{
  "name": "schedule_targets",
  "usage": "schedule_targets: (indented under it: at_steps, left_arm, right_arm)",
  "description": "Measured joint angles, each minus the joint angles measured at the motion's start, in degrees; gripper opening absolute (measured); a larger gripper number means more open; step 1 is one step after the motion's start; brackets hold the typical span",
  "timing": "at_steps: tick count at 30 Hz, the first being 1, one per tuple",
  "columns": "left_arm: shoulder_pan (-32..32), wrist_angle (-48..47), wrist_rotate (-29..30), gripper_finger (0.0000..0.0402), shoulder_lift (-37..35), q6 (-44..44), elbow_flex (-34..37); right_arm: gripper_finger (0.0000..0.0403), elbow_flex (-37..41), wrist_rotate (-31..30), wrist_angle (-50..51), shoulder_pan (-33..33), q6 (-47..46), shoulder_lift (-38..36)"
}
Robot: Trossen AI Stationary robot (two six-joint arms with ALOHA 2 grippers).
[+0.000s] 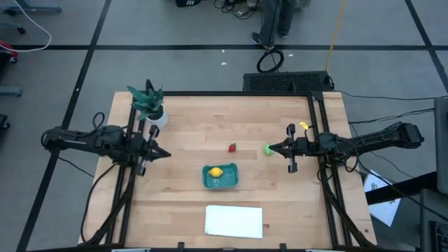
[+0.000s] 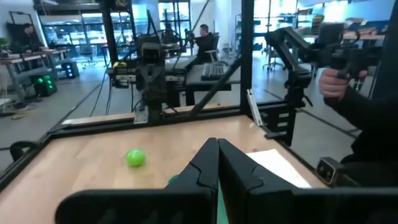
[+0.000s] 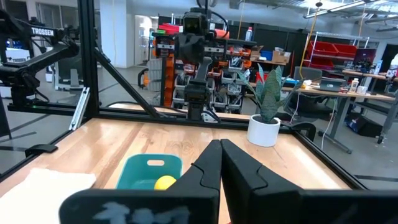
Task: Pick and placing Produce into tupperware
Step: Put the green cabbage into the blue bin
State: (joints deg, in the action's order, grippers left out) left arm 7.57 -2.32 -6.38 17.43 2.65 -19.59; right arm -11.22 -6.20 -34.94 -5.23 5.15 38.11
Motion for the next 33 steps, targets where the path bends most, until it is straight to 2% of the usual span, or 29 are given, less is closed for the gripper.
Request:
schedule_targets:
  at_steps: [11, 24, 33]
  left_arm:
    - [-2.8, 0.8, 3.2, 0.0005, 0.0, 0.1, 3.7]
    - [-7.8, 6.7, 0.8, 0.0005, 0.1, -1.5, 10.8]
    - [-10.3, 7.0, -1.1, 0.0005, 0.1, -1.3, 11.6]
  right_arm:
    - [0.0, 0.0, 0.0, 0.0, 0.0, 0.0, 0.0]
    - [0.0, 0.0, 0.0, 0.0, 0.0, -0.5, 0.0]
    - [0.0, 0.0, 0.0, 0.0, 0.0, -0.4, 0.0]
